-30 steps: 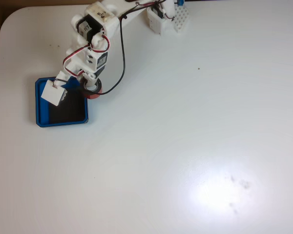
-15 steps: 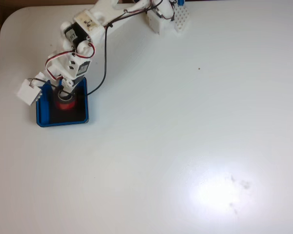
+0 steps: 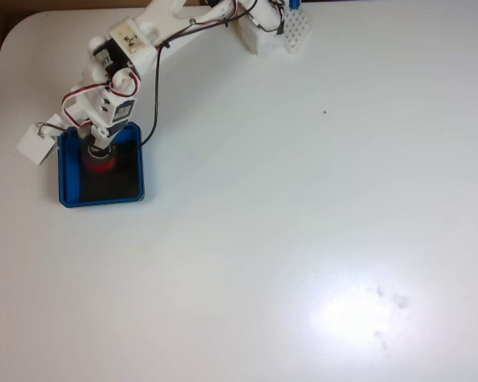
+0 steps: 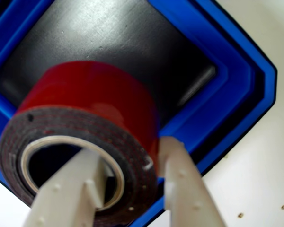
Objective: Pick the red roll and drop it in the blue box
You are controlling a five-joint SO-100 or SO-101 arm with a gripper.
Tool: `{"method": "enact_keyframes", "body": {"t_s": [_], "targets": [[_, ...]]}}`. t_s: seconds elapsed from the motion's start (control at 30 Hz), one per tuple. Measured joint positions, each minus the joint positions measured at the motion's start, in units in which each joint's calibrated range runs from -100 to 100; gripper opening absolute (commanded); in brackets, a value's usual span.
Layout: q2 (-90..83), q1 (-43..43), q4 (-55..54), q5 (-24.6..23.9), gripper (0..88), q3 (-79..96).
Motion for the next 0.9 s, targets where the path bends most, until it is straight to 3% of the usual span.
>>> {"method": "enact_keyframes", "body": {"t_s": [0.33, 0.57, 0.9], "targets": [[0.1, 0.1, 0.0, 0.0, 2.0, 0.0], [0.1, 0.1, 0.0, -0.5, 9.4, 0.0], [0.1, 0.1, 0.0, -0.8, 9.5, 0.0]]}}
